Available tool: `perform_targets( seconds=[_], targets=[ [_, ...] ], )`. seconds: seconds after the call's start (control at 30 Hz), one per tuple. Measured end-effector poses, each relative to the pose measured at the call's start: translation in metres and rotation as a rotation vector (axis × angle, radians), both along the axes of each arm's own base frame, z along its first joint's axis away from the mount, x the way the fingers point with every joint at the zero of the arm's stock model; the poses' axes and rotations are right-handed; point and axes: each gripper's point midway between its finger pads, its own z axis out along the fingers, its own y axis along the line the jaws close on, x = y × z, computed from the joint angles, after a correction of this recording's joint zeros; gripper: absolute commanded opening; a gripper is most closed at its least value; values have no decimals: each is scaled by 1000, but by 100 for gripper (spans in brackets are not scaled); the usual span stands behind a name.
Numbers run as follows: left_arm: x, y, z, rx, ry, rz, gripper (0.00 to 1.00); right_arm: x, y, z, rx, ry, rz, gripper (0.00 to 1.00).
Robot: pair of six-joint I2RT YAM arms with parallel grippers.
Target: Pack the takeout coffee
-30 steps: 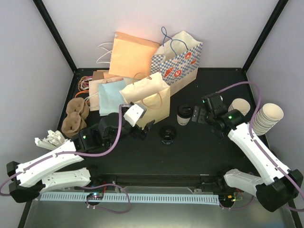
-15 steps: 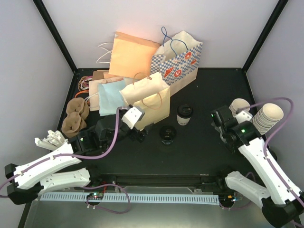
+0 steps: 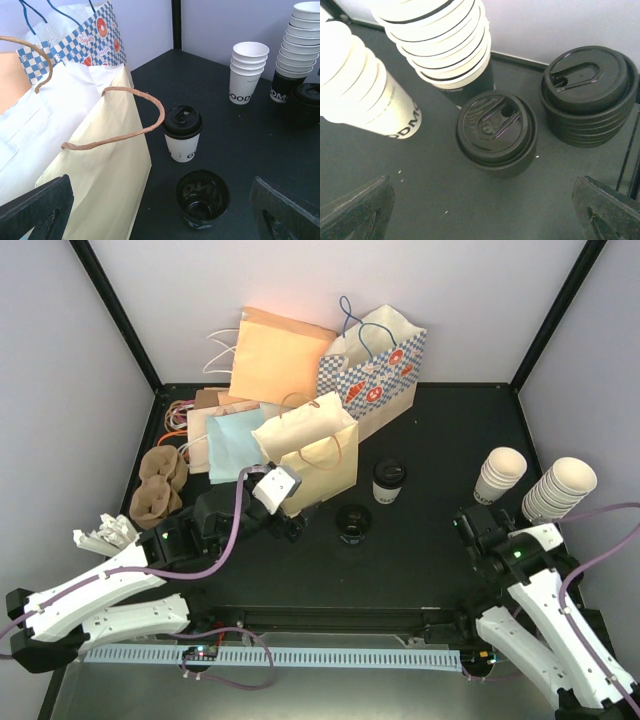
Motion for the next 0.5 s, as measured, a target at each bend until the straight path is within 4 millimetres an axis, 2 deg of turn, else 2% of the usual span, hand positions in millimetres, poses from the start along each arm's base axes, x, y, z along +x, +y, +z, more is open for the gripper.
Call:
perform_targets(
  seconds=[0.3,0.5],
  targets=[
    [-2,-2,0,0,2,-17,99,1,-13,-19,-66,116,-142,100],
    [-3,-3,0,-1,4,-24,99,-5,-37,-44,-10,183,-235,100]
  ],
)
